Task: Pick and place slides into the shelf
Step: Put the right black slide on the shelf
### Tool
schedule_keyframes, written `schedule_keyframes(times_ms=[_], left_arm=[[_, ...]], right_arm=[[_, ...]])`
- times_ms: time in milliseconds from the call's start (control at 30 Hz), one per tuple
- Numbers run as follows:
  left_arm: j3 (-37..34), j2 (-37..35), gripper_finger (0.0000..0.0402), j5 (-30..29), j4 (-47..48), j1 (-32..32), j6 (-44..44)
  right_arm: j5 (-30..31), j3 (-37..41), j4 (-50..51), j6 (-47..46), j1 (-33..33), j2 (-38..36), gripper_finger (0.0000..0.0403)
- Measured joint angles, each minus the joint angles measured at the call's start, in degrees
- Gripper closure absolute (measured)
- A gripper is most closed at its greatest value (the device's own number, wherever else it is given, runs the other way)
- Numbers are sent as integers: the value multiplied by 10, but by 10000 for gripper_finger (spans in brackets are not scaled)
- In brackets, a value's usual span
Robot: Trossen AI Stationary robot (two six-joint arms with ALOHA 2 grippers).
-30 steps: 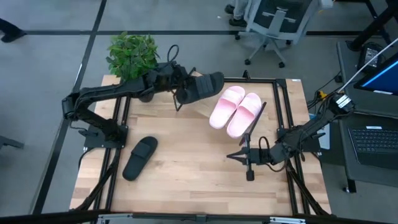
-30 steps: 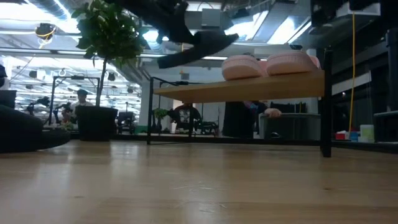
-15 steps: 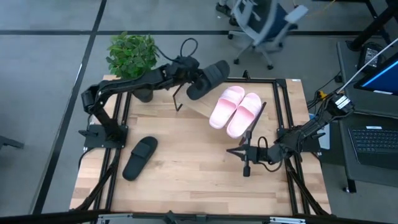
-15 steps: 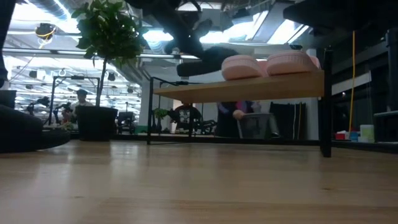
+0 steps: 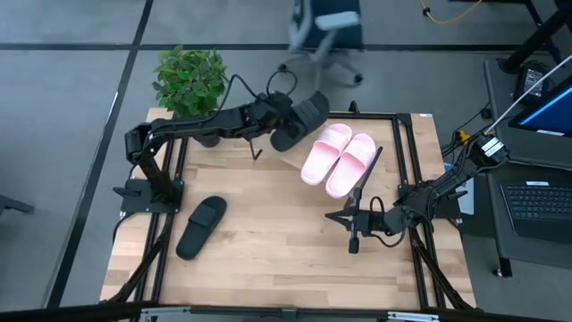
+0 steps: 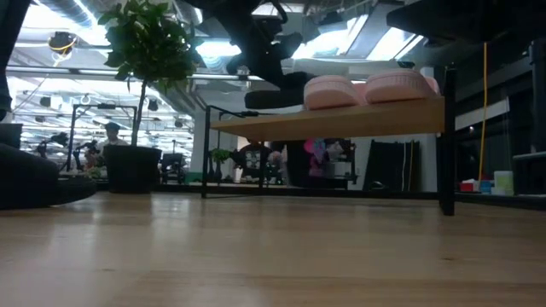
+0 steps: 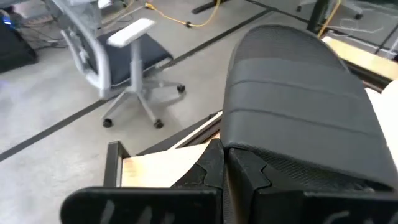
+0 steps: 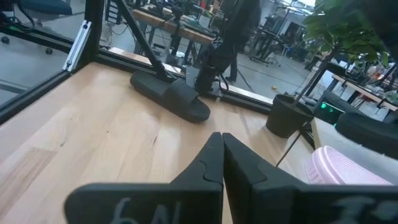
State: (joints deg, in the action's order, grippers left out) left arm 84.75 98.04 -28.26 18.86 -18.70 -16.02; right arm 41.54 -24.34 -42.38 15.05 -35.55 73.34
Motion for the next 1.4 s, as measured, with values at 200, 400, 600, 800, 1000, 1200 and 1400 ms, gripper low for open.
schedule_keyframes(times_ms=[200,400,600,800,1000,1200,1400], left_arm=[[0,0,401,-27,33,12,-23],[0,0,401,-28,32,13,-49],[0,5,401,-38,34,13,-70],[1,10,401,-41,41,15,-92],[1,20,401,-37,52,23,-118],[0,33,401,-11,68,22,-137],[1,43,401,-9,57,23,-139]], right_arm=[[-1,0,-11,-1,0,0,399],[-2,0,-10,-28,-2,0,399],[-2,-1,-11,-44,-14,7,399],[-2,-1,-11,-60,-17,17,399],[-2,-1,-24,-62,-17,26,399],[-2,-1,-37,-60,-17,31,399],[-2,-1,-37,-57,-17,31,399]])
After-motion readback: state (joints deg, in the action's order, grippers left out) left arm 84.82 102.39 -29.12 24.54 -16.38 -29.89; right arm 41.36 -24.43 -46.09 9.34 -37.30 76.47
